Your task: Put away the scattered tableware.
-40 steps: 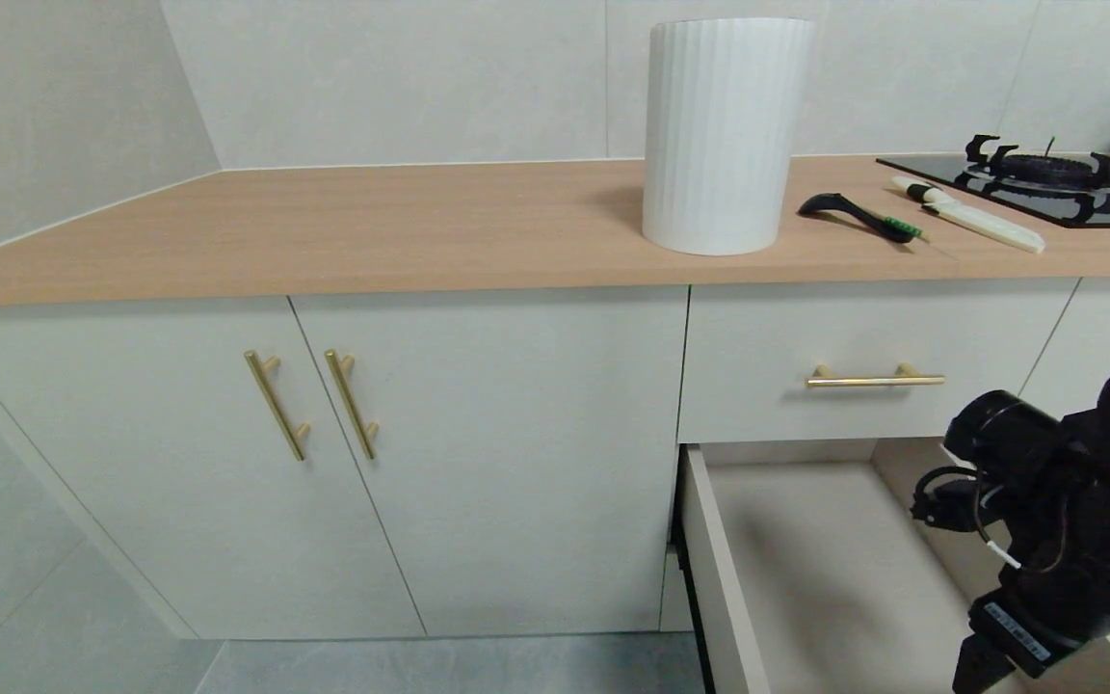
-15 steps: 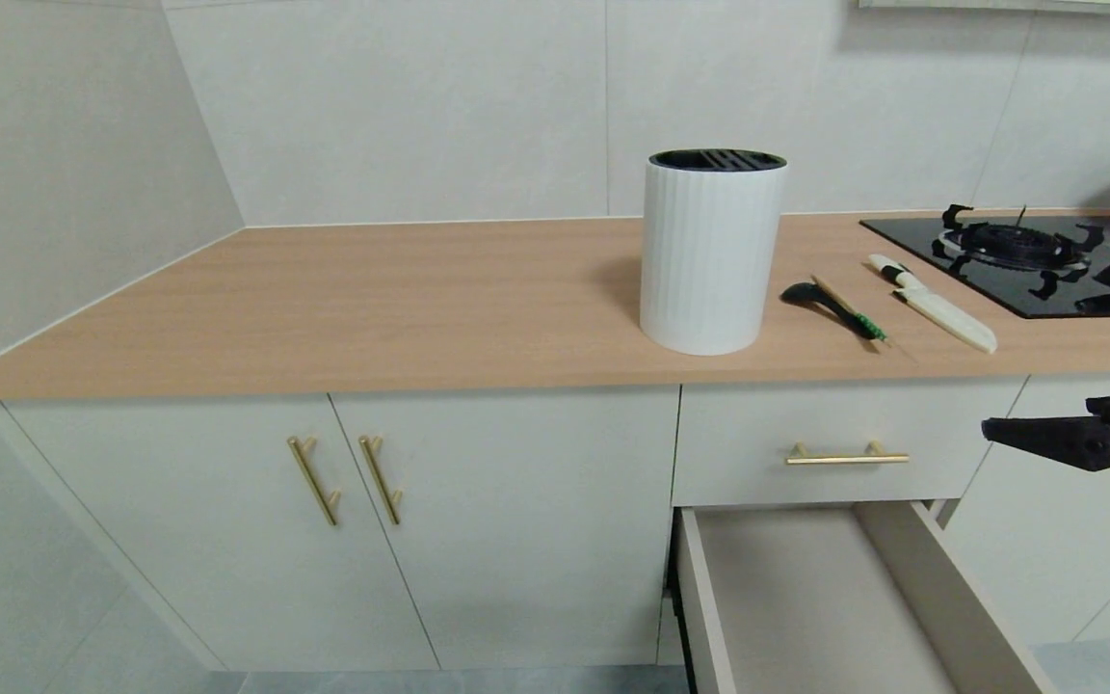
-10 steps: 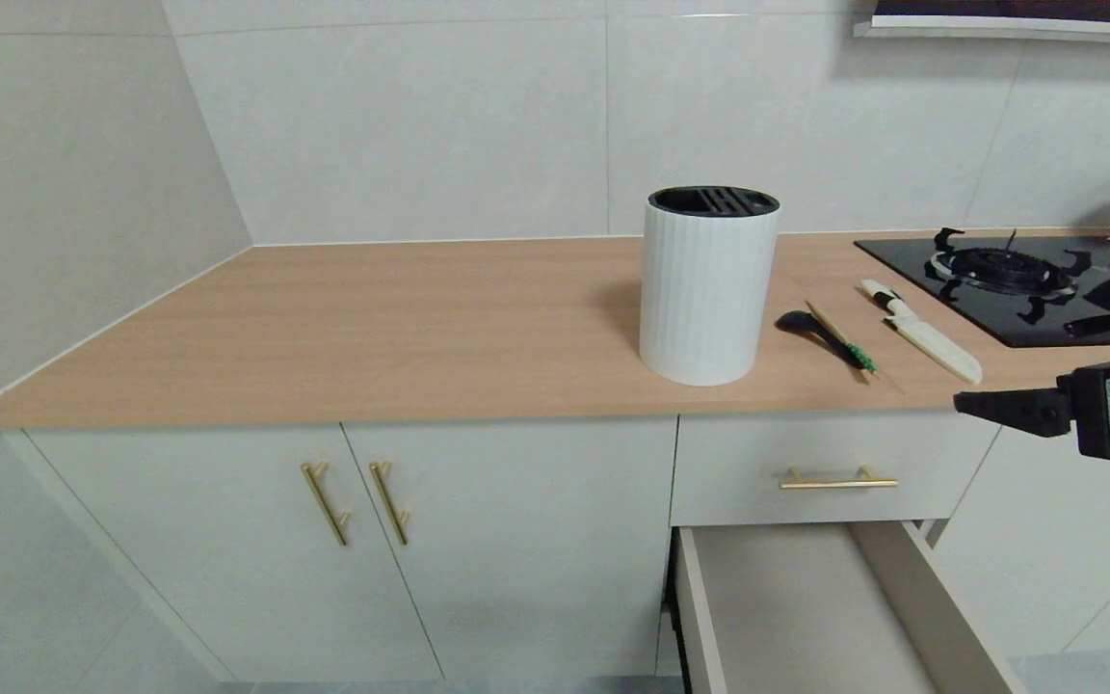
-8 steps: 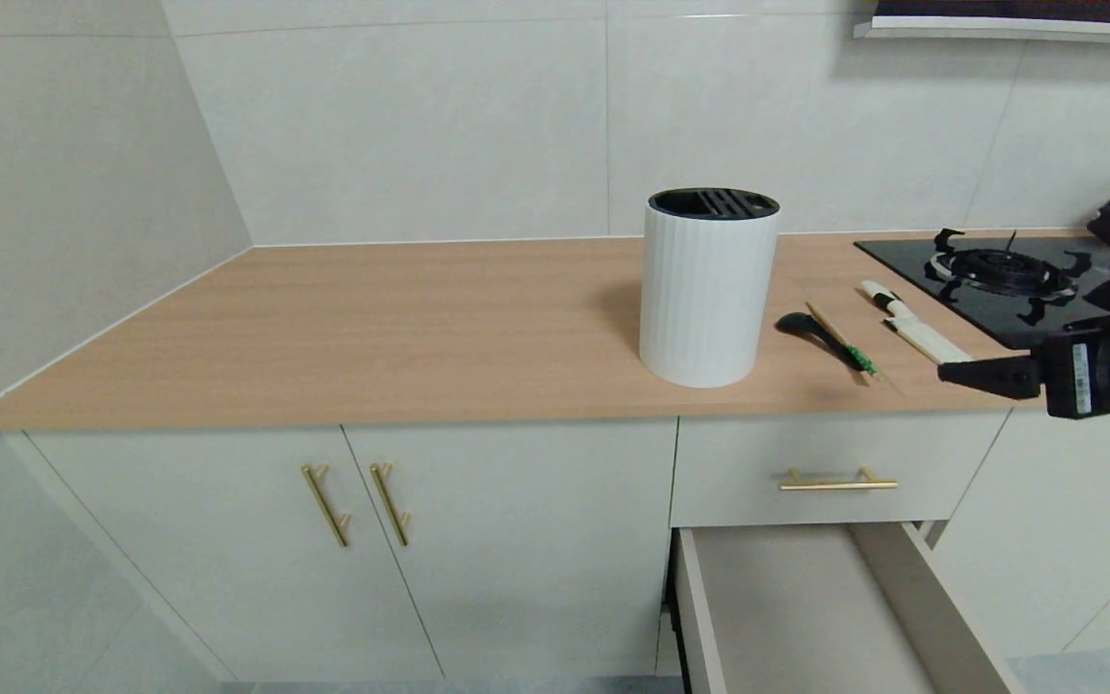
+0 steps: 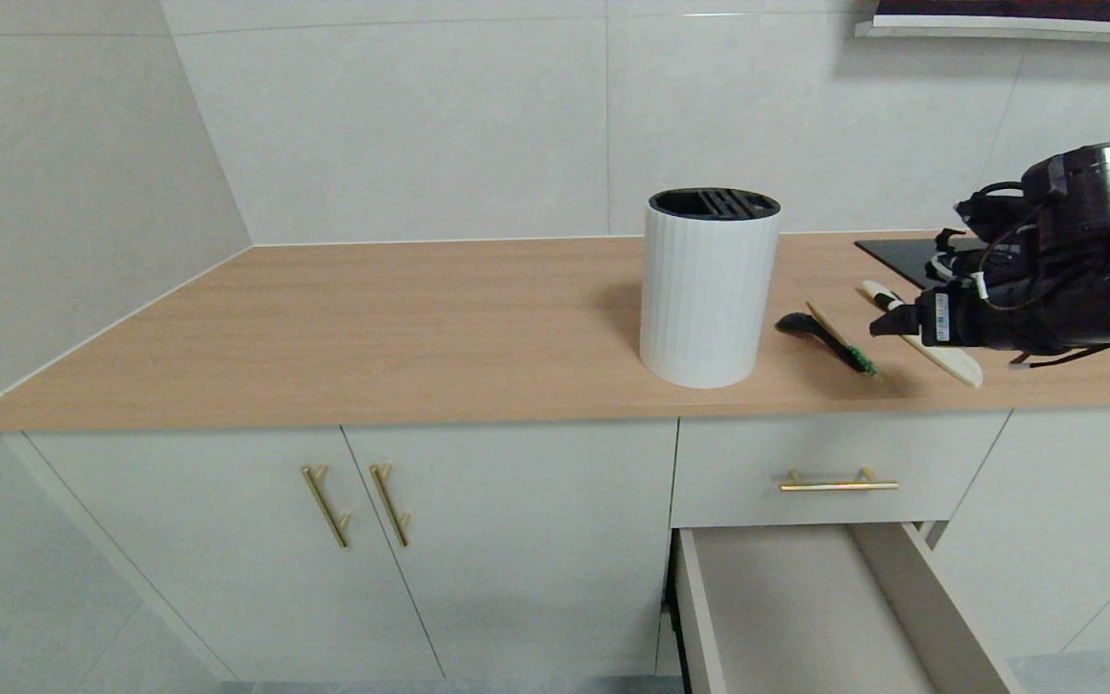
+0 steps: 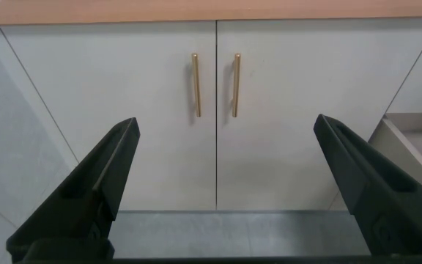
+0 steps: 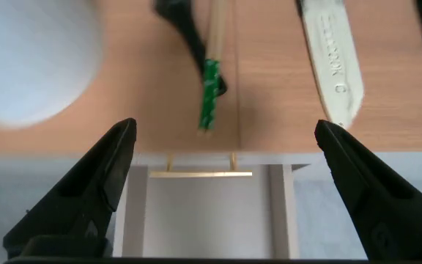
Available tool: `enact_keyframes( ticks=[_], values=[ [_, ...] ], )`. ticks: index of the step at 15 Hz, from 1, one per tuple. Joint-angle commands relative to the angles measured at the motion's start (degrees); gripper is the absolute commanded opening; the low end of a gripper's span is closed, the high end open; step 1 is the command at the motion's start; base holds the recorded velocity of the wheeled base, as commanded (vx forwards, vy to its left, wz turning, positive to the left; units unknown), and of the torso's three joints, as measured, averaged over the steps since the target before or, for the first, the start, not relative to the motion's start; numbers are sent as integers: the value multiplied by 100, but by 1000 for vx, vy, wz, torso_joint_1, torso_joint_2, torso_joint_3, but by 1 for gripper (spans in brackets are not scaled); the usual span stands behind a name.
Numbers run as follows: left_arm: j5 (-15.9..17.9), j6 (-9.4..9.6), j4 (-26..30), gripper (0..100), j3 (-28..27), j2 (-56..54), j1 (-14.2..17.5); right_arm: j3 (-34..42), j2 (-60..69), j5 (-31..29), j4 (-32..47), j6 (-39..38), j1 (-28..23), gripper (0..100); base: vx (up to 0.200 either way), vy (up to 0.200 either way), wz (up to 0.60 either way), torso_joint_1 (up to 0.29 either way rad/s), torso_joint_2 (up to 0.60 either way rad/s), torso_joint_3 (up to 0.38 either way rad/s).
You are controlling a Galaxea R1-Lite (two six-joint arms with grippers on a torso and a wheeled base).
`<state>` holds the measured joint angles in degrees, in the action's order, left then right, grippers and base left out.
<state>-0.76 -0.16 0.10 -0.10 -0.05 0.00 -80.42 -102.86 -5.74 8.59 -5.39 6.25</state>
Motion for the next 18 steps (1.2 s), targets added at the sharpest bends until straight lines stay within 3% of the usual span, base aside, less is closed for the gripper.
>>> enact_keyframes(
  ticks=[1, 16, 17, 18],
  values=[
    [5, -2, -1, 100, 1, 5, 0, -149, -559, -15, -24, -24, -1, 100, 0, 0, 0, 0, 0, 0],
    [5, -2, -1, 100, 1, 5, 0, -184, -1157, 3, -587, -138, 51, 100, 0, 0, 0, 0, 0, 0],
    [-4, -2, -1, 100, 1, 5, 0, -184, -1157, 3, -587, -147, 51, 0, 0, 0, 0, 0, 0, 0],
    [-4, -2, -1, 100, 1, 5, 0, -176, -1148, -6, -587, -147, 51, 0, 0, 0, 0, 0, 0, 0]
  ],
)
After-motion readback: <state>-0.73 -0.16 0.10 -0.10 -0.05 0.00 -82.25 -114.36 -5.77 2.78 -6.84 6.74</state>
